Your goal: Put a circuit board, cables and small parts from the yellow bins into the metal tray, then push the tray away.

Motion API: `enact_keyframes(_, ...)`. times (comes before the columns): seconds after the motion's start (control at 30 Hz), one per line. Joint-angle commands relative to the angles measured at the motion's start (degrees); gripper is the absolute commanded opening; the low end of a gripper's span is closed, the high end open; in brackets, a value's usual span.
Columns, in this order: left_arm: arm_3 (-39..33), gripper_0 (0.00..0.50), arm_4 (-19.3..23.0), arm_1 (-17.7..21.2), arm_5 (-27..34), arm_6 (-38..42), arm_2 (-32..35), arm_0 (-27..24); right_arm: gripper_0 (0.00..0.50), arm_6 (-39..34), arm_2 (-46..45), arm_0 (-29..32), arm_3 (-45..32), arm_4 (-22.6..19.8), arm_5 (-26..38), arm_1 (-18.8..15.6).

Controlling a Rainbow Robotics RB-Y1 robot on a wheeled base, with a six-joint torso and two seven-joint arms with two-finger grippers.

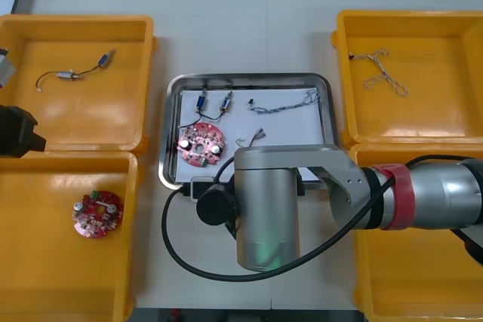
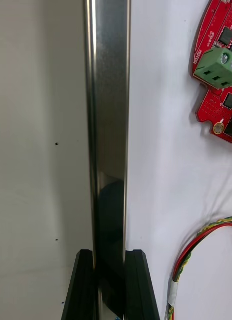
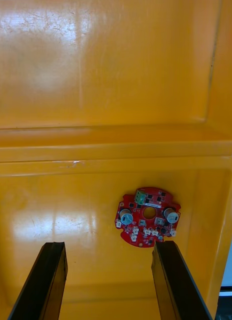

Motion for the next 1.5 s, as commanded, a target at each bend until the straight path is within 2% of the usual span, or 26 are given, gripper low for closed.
enact_keyframes(0.03, -0.68, 0.500, -0.46, 2.50, -0.23, -2.89, 1.82, 1.41, 0.000, 3.64, 0.85, -3.35, 1.07, 0.57, -1.56, -0.05)
enact_keyframes(1.5, -0.68, 0.500, -0.46, 2.50, -0.23, -2.89, 1.82, 1.41, 0.000, 5.48, 0.67, -16.09, 18.12, 2.15, -15.10, 0.48)
